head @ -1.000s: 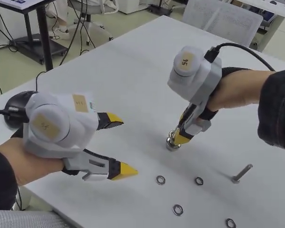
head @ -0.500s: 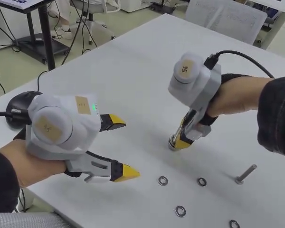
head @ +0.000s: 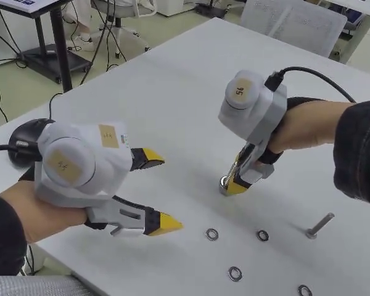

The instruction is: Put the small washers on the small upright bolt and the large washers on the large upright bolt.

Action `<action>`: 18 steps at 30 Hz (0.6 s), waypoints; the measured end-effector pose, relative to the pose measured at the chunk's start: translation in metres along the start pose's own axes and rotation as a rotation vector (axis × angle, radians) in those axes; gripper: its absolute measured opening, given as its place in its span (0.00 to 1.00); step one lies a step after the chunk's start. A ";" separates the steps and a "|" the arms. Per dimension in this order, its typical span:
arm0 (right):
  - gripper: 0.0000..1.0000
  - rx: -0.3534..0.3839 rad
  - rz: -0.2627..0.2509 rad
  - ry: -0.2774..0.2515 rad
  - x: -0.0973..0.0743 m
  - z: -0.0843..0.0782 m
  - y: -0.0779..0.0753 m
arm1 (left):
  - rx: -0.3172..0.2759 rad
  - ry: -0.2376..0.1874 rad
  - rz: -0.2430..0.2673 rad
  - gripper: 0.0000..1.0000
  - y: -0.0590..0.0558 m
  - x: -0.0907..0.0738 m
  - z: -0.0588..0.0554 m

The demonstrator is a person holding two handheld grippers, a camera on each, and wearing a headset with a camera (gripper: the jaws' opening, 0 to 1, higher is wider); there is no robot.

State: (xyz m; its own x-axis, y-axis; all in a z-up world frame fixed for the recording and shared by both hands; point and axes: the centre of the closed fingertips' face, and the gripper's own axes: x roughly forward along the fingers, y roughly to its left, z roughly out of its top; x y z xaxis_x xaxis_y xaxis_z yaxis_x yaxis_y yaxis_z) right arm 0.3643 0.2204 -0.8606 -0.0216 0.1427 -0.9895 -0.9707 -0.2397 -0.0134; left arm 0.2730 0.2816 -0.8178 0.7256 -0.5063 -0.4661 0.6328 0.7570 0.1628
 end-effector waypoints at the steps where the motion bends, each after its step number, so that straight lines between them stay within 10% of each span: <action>1: 0.26 -0.004 -0.002 0.003 0.000 -0.001 -0.001 | 0.001 0.000 0.000 0.62 0.000 0.000 0.000; 18: 0.30 0.036 -0.041 -0.009 -0.017 -0.017 -0.006 | 0.024 0.009 -0.014 0.62 0.000 0.000 0.005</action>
State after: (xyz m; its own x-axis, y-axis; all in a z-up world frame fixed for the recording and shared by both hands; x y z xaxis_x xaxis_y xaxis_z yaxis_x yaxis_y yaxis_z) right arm 0.3750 0.2028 -0.8459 0.0160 0.1598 -0.9870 -0.9788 -0.1989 -0.0481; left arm 0.2744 0.2792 -0.8133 0.7143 -0.5126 -0.4764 0.6491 0.7398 0.1771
